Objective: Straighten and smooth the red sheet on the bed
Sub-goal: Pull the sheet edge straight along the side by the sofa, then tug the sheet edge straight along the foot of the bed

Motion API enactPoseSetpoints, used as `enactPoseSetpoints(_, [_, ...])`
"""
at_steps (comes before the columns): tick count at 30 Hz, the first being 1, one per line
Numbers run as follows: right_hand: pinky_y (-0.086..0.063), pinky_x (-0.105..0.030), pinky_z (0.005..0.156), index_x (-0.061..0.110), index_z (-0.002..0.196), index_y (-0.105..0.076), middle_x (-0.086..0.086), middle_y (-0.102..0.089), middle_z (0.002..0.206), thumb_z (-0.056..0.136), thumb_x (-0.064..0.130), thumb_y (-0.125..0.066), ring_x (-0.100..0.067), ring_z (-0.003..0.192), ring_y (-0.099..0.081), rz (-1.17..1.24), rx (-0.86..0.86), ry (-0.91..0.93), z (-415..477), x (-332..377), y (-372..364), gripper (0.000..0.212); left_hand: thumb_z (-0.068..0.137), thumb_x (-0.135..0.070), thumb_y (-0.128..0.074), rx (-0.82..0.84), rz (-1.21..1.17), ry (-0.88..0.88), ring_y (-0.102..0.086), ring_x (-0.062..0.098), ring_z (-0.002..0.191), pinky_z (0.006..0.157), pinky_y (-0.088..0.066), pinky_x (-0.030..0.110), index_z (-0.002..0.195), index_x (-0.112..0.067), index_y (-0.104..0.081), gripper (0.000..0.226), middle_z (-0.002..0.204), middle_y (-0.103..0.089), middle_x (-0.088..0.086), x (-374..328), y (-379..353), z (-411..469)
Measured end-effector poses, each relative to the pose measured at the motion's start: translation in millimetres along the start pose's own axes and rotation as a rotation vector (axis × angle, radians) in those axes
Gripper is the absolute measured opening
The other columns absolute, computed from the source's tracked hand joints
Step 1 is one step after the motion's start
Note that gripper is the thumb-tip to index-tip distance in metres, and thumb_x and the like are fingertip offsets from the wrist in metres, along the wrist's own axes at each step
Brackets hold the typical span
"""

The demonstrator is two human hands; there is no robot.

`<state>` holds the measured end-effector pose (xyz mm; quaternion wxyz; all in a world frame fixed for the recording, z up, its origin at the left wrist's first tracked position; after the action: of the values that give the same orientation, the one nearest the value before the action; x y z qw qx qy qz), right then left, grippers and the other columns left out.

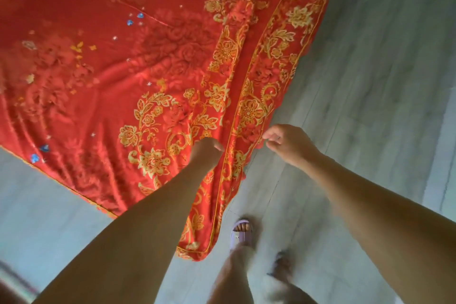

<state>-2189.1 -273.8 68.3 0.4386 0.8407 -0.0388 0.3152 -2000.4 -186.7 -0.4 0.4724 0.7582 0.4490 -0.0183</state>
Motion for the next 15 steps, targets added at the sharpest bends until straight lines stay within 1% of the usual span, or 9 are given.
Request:
enactPoseSetpoints(1, [-0.046, -0.023, 0.085, 0.012, 0.107, -0.066, -0.007, -0.07, 0.111, 0.089, 0.016, -0.059, -0.019, 0.102, -0.064, -0.016, 0.027, 0.008, 11, -3, 3, 0.02, 0.089, -0.006, -0.045, -0.001, -0.022, 0.015, -0.068, 0.02, 0.093, 0.077, -0.051, 0.027, 0.095, -0.017, -0.073, 0.031, 0.115, -0.07, 0.006, 0, -1, 5])
enactPoseSetpoints(3, [-0.05, -0.029, 0.09, 0.012, 0.106, -0.066, -0.008, -0.07, 0.111, 0.088, 0.015, -0.058, -0.02, 0.102, -0.065, -0.042, 0.071, 0.027, 32, -8, 8, 0.02, 0.089, -0.005, -0.044, -0.007, -0.054, 0.048, -0.068, 0.019, 0.091, 0.067, -0.05, 0.023, 0.097, -0.019, -0.072, 0.032, 0.119, -0.068, 0.007, -3, -2, 15])
enactPoseSetpoints(4, [-0.05, -0.031, 0.091, 0.012, 0.106, -0.066, -0.008, -0.069, 0.111, 0.088, 0.014, -0.058, -0.02, 0.102, -0.065, -0.067, 0.098, 0.046, 43, -10, 10, 0.02, 0.089, -0.004, -0.044, -0.011, -0.056, 0.059, -0.068, 0.019, 0.093, 0.067, -0.05, 0.022, 0.098, -0.019, -0.071, 0.032, 0.12, -0.068, 0.007, -6, -3, 20])
enactPoseSetpoints(6, [-0.051, -0.032, 0.089, 0.013, 0.107, -0.066, -0.007, -0.069, 0.112, 0.088, 0.015, -0.057, -0.02, 0.103, -0.064, -0.129, 0.141, 0.094, 63, -13, 15, 0.022, 0.089, -0.003, -0.045, -0.021, -0.065, 0.079, -0.066, 0.022, 0.103, 0.081, -0.051, 0.028, 0.102, -0.018, -0.071, 0.033, 0.12, -0.068, 0.007, -13, -4, 31])
enactPoseSetpoints(8, [-0.05, -0.031, 0.086, 0.015, 0.108, -0.065, -0.006, -0.069, 0.113, 0.088, 0.016, -0.057, -0.02, 0.104, -0.063, -0.199, 0.176, 0.154, 86, -18, 23, 0.022, 0.089, -0.003, -0.046, -0.054, -0.115, 0.12, -0.066, 0.022, 0.106, 0.089, -0.052, 0.033, 0.103, -0.016, -0.072, 0.032, 0.118, -0.069, 0.006, -23, -5, 42])
enactPoseSetpoints(11, [-0.051, -0.032, 0.084, 0.017, 0.108, -0.065, -0.005, -0.068, 0.113, 0.088, 0.017, -0.058, -0.02, 0.103, -0.063, -0.292, 0.253, 0.233, 125, -29, 45, 0.021, 0.089, -0.003, -0.045, -0.114, -0.175, 0.201, -0.067, 0.023, 0.103, 0.089, -0.055, 0.036, 0.101, -0.015, -0.072, 0.032, 0.114, -0.071, 0.007, -43, -7, 58])
enactPoseSetpoints(13, [-0.049, -0.029, 0.08, 0.016, 0.107, -0.065, -0.004, -0.068, 0.113, 0.088, 0.017, -0.058, -0.019, 0.101, -0.063, -0.38, 0.323, 0.313, 154, -34, 62, 0.02, 0.086, -0.002, -0.045, -0.162, -0.201, 0.276, -0.068, 0.025, 0.099, 0.087, -0.056, 0.039, 0.098, -0.015, -0.073, 0.033, 0.11, -0.072, 0.008, -54, -13, 66])
enactPoseSetpoints(15, [-0.045, -0.027, 0.077, 0.017, 0.107, -0.066, -0.002, -0.067, 0.112, 0.088, 0.018, -0.059, -0.02, 0.099, -0.063, -0.455, 0.354, 0.366, 175, -39, 80, 0.02, 0.085, -0.002, -0.047, -0.185, -0.209, 0.329, -0.069, 0.027, 0.096, 0.085, -0.056, 0.037, 0.096, -0.015, -0.073, 0.031, 0.106, -0.073, 0.008, -68, -20, 69])
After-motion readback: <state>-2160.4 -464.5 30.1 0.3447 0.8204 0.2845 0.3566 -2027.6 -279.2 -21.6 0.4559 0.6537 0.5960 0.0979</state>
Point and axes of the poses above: each hand's wrist, its own z-axis towards the middle knuckle, its own y-axis out of the back of the hand, x = y × z, the point moved 6 cm from there along z, towards the middle knuckle
